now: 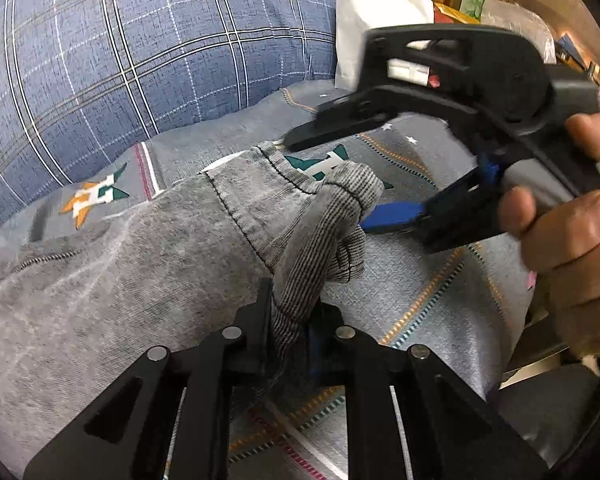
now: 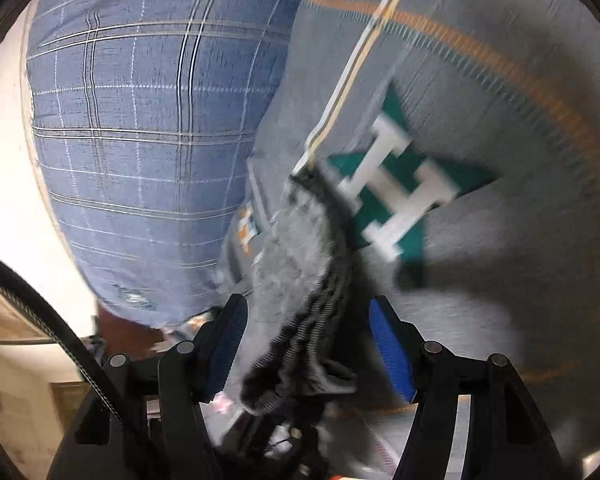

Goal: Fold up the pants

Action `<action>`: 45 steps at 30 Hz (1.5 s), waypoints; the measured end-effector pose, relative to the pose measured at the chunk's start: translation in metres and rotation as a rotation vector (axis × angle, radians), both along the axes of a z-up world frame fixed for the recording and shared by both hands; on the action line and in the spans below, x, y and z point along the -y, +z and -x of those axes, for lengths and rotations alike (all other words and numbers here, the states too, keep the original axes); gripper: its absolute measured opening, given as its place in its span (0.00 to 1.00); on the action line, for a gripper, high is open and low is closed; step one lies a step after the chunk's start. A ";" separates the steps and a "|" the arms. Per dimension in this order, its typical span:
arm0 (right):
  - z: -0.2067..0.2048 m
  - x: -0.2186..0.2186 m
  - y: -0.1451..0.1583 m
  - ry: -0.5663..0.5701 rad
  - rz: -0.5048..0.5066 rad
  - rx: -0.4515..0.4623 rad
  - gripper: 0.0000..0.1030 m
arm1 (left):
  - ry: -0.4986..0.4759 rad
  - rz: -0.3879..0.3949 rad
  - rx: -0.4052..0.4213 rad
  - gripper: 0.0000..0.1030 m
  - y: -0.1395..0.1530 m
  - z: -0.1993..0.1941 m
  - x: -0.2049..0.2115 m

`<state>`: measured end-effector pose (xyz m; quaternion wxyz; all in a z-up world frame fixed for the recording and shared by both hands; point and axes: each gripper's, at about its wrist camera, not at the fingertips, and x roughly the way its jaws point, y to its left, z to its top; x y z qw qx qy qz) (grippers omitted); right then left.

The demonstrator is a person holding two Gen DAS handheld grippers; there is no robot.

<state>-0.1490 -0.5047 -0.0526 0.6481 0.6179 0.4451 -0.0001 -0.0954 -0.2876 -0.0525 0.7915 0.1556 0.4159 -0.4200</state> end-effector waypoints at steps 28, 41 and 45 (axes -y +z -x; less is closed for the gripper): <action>-0.091 -0.240 0.048 0.467 0.317 0.322 0.42 | 0.492 0.296 -0.515 0.20 -0.033 -0.072 -0.207; -0.069 -0.172 0.029 0.287 0.490 0.007 0.37 | 0.591 0.370 -0.582 0.25 -0.036 -0.100 -0.229; -0.070 -0.182 0.026 0.350 0.512 -0.007 0.29 | 0.606 0.333 -0.501 0.11 -0.016 -0.083 -0.240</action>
